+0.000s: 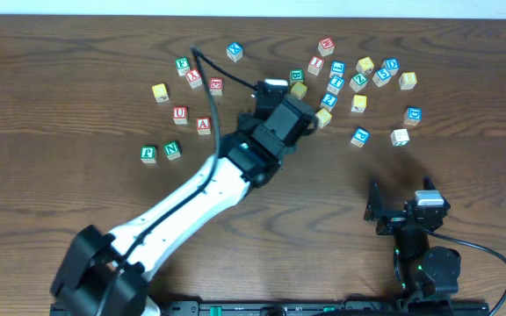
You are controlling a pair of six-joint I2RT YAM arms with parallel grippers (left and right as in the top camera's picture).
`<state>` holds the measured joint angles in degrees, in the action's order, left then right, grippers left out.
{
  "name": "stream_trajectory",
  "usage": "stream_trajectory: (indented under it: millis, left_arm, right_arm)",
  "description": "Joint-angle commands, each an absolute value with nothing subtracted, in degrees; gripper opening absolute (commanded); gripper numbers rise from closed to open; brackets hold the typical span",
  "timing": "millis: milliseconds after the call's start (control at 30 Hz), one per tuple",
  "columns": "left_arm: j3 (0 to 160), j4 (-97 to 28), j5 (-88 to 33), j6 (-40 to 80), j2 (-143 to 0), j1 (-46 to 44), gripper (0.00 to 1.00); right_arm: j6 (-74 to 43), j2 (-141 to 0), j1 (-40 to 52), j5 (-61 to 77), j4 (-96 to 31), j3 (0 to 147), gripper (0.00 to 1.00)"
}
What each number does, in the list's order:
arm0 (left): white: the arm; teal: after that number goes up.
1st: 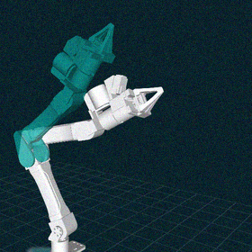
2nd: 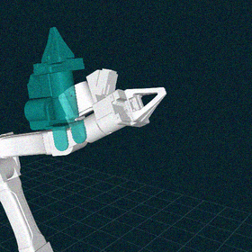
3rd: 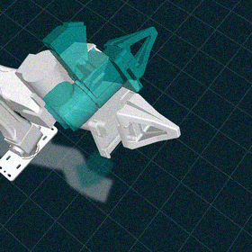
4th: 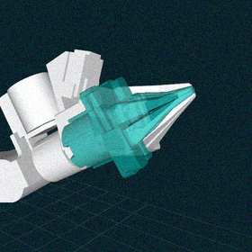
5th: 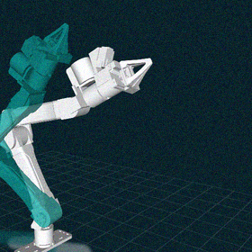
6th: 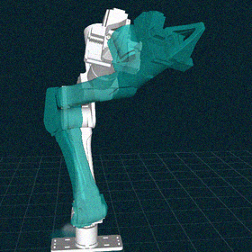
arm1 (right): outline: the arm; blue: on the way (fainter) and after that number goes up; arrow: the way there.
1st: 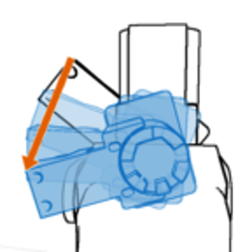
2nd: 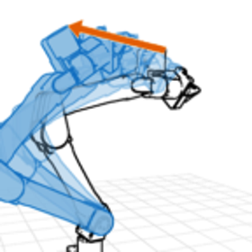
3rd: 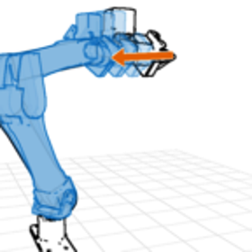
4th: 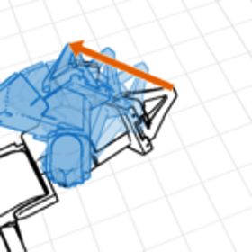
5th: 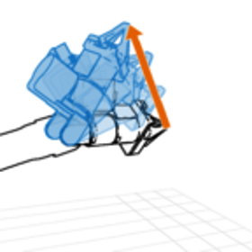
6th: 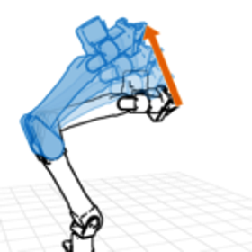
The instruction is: Spell out CORL
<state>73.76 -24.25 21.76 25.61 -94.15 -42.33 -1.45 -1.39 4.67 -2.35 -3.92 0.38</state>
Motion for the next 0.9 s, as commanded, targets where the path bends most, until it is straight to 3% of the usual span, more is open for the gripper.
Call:
stream_trajectory:
  millis: [0,100,200,533,600,867]
  left_arm:
    - [74.94,-25.74,22.52,21.96,-91.24,-37.12,0.72]
    - [74.94,-28.32,12.47,17.67,-90.85,-28.95,0.72]
    - [74.94,-29.95,10.46,17.65,-90.85,-24.25,0.72]
    - [74.91,-31.27,11.18,17.61,-90.87,-21.54,0.73]
    - [74.91,-31.46,11.18,17.58,-90.87,-21.54,0.89]
    - [74.91,-31.24,11.18,17.58,-90.87,-21.54,0.97]
  right_arm:
    - [-1.21,-1.41,4.38,-2.42,-4.10,0.32,0.99]
    - [-1.21,-1.41,4.38,-2.42,-4.10,0.32,0.99]
    - [-1.21,-1.41,4.38,-2.42,-4.10,0.32,0.99]
    - [-1.19,-1.41,4.38,-2.76,-3.57,0.32,0.99]
    - [-1.30,-1.41,4.38,-2.85,-2.98,0.32,0.99]
    - [-5.54,-7.14,4.38,-0.01,-1.69,6.55,0.99]
